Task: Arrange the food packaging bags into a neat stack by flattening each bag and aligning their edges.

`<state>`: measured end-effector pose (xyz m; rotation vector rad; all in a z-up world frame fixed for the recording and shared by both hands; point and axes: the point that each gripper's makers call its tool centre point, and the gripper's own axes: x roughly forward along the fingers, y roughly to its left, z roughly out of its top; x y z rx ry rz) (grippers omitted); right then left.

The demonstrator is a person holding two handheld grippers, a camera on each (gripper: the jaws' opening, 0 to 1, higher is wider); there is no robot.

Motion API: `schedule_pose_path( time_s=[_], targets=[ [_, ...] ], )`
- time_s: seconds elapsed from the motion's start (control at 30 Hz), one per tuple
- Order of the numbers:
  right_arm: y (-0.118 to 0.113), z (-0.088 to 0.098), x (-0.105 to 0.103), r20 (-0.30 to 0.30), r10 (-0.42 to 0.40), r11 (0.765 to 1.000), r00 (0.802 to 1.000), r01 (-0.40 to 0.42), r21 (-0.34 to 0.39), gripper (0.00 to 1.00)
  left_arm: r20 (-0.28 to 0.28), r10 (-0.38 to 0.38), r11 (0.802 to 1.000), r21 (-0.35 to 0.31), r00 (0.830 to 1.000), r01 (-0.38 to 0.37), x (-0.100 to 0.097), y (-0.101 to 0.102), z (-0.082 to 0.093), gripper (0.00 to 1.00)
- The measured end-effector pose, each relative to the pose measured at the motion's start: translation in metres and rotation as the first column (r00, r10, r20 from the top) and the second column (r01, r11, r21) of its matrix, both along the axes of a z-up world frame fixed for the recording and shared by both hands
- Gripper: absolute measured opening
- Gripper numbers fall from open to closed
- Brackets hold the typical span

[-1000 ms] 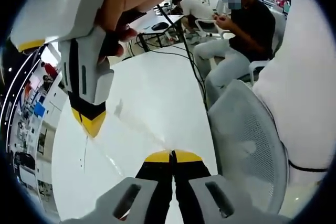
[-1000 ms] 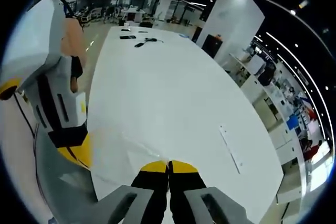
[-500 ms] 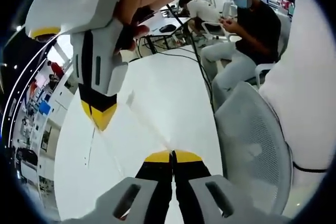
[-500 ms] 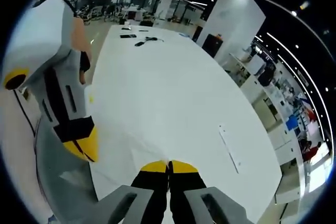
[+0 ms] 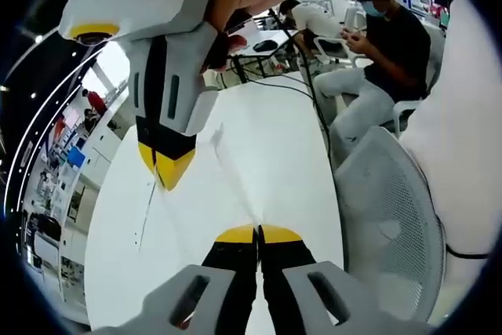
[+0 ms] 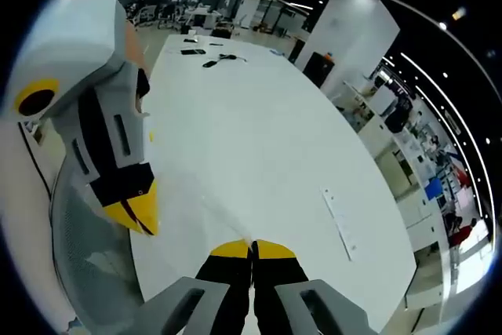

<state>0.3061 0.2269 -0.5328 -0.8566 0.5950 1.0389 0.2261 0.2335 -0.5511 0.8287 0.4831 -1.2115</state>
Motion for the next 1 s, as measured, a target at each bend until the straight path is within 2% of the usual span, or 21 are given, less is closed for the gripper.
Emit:
schedule_pose_path(
  time_s=[1.0],
  targets=[
    [0.0,0.005,0.004,0.027,0.009,1.0,1.0,-0.009,-0.016,0.0,0.062,0.048,0.996,-0.08,0.997,-0.043,0.018,0.0,0.026,0.05]
  ],
)
